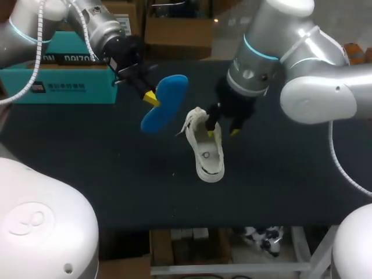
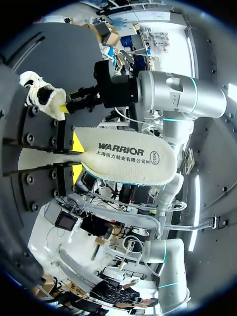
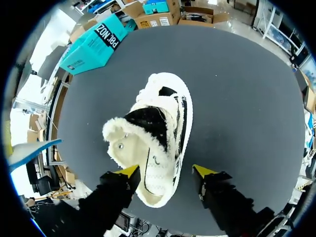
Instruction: Open the shoe tongue, take the insole out of the shoe, put the insole back into the shoe, and pack the shoe into the shoebox
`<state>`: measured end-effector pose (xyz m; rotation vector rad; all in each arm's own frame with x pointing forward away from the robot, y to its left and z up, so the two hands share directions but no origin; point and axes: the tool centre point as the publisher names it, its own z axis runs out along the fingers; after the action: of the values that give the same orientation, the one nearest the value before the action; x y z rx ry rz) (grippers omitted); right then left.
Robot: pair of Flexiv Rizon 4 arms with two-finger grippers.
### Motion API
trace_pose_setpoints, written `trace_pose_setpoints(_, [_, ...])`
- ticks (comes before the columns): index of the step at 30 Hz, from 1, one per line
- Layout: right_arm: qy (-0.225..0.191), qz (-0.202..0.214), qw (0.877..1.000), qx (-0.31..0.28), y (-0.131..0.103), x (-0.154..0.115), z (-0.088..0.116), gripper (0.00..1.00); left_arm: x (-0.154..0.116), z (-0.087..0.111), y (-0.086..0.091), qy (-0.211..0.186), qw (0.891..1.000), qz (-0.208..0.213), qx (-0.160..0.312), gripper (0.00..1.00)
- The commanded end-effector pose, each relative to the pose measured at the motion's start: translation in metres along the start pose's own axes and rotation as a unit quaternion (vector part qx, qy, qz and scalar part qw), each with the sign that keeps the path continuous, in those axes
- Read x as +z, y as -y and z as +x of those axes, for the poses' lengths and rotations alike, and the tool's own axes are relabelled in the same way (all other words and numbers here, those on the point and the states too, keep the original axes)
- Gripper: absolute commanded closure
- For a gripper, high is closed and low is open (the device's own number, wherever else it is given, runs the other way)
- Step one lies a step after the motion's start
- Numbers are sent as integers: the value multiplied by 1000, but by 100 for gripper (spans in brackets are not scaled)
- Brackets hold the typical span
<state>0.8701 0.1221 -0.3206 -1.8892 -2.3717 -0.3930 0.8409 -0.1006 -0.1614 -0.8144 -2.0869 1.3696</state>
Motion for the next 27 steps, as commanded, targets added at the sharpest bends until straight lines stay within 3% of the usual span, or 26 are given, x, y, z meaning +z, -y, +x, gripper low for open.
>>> trace_pose_setpoints(1, [-20,-19,1000,-5,16,-28,-8,0,6,-7,4,-51,998,16,15,100])
trace_pose_setpoints(16, [-20,-19,1000,-5,16,-28,-8,0,7,-9,8,-55,998,19,11,100])
trace_pose_setpoints(22, [-55,8,996,65,18,-53,-24,0,19,4,7,-21,995,92,28,100])
trace_pose_setpoints(27, [-79,39,987,132,24,-62,-27,0,36,6,16,-31,989,139,45,100])
